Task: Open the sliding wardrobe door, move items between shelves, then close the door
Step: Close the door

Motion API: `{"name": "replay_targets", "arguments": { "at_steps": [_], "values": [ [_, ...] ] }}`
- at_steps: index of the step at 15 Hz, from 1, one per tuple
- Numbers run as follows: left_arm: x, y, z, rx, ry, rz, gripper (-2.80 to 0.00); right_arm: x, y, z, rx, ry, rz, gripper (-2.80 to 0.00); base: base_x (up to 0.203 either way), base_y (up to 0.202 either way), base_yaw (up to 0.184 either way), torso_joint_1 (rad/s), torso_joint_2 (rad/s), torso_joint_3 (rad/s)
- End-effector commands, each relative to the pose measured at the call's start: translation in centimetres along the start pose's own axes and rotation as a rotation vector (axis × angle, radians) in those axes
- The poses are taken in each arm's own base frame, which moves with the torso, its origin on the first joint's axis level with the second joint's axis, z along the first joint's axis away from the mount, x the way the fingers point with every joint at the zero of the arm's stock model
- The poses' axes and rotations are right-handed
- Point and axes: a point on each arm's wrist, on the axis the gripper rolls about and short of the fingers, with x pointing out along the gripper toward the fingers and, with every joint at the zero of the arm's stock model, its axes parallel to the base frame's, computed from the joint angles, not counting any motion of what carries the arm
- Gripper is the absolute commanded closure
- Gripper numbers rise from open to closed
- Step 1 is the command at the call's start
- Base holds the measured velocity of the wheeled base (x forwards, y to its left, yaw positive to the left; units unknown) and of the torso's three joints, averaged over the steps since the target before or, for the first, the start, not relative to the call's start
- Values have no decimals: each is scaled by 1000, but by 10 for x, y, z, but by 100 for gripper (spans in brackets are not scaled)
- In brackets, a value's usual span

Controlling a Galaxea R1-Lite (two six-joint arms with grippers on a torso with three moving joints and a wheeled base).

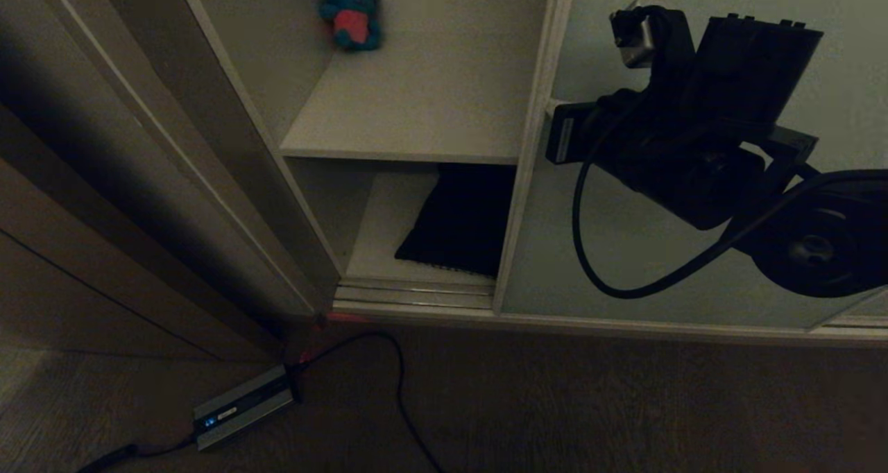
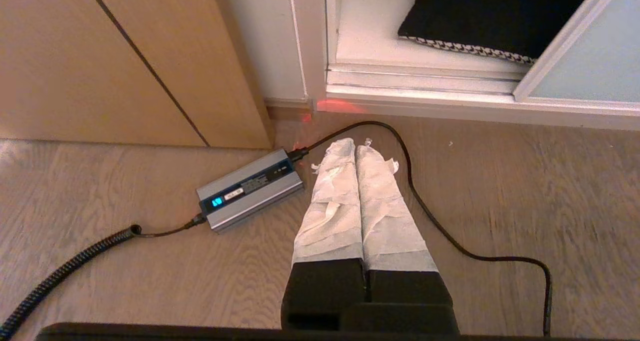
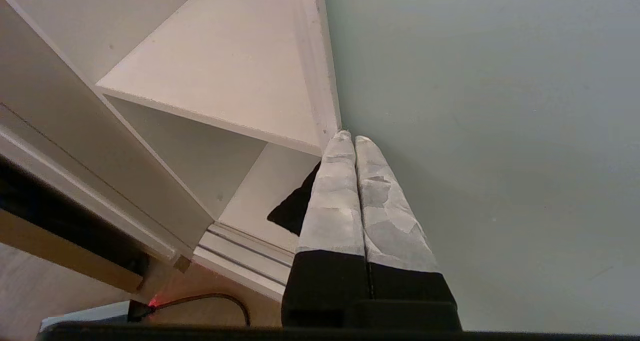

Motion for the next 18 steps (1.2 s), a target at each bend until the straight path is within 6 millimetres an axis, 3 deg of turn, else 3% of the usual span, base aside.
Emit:
{"name": "replay_targets", "arguments": {
  "at_steps": [1,6,9,15,18],
  "values": [
    [0,0,0,0,1,0,0,6,4,-4,2,-1,3,0,0,0,0,0,0,0],
    [0,0,0,0,0,0,0,15,27,-7,14,-8,22,0,0,0,0,0,0,0],
    [0,0,0,0,1,0,0,11,53,-7,26,-6,89,0,0,0,0,0,0,0],
    [0,0,0,0,2,-1,0,-25,100,10,49,13,248,0,0,0,0,0,0,0],
    [0,0,0,0,1,0,0,-44,96,18,51,35,255,0,0,0,0,0,0,0]
  ]
}}
